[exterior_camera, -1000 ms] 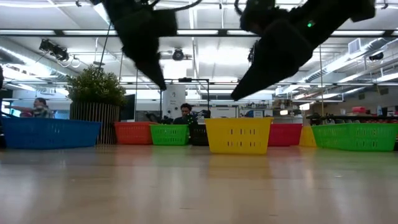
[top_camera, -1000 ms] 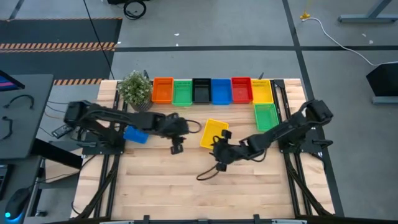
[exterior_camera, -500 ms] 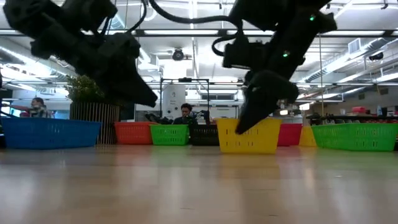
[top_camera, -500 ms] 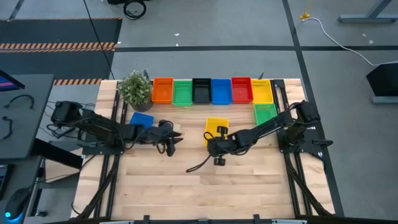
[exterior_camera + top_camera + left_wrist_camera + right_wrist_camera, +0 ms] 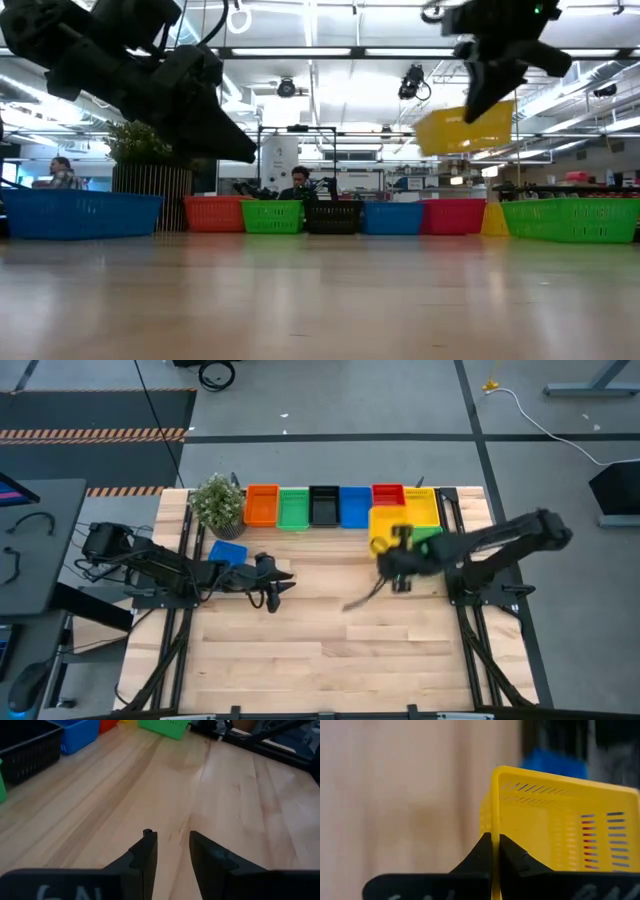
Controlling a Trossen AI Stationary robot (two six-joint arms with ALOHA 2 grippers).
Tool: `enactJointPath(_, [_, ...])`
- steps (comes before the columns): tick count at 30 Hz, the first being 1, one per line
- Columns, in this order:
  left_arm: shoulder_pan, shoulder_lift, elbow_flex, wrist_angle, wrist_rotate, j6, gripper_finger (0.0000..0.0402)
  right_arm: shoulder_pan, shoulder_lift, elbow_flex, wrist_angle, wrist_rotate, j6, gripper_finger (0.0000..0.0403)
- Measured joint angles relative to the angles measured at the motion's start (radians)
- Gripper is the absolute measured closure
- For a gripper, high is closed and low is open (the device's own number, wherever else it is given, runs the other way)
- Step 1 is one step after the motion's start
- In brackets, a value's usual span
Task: Stack baskets by color
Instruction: Stack the bottom yellow bin on top of the top yellow bin
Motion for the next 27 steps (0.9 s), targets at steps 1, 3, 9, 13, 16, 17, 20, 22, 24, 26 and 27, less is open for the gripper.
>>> enactJointPath(1, [0.000,0.000,0.000,0.003,0.000,0.002,0.0283,-0.043,-0.029,0.000,-0.052,0.001,-0.016,0.0394])
enactJointPath(3, [0.000,0.000,0.000,0.006,0.000,0.003,0.0283,-0.144,-0.075,0.000,-0.113,-0.002,-0.059,0.0394])
enactJointPath(9, [0.000,0.000,0.000,0.019,0.000,0.029,0.0283,-0.497,-0.111,0.000,-0.119,-0.102,-0.348,0.0394])
enactJointPath(13, [0.000,0.000,0.000,0.020,0.000,0.032,0.0283,-0.695,-0.051,0.000,-0.068,-0.244,-0.571,0.0394])
enactJointPath(16, [0.000,0.000,0.000,0.020,0.000,0.032,0.0283,-0.779,0.012,0.000,-0.041,-0.227,-0.710,0.0394])
enactJointPath(17, [0.000,0.000,0.000,0.020,0.000,0.032,0.0283,-0.802,0.033,0.000,-0.035,-0.212,-0.733,0.0394])
enactJointPath(20, [0.000,0.000,0.000,0.021,0.000,0.031,0.0283,-0.861,0.087,0.000,-0.049,-0.198,-0.775,0.0393])
enactJointPath(22, [0.000,0.000,0.000,0.024,0.000,0.031,0.0283,-0.890,0.113,0.000,-0.074,-0.195,-0.782,0.0393])
enactJointPath(24, [0.000,0.000,0.000,0.025,0.000,0.029,0.0283,-0.915,0.129,0.000,-0.083,-0.197,-0.784,0.0393])
enactJointPath(26, [0.000,0.000,0.000,0.025,0.000,0.025,0.0283,-0.932,0.141,0.000,-0.085,-0.214,-0.784,0.0393])
enactJointPath(27, [0.000,0.000,0.000,0.025,0.000,0.023,0.0283,-0.938,0.146,0.000,-0.085,-0.233,-0.793,0.0393])
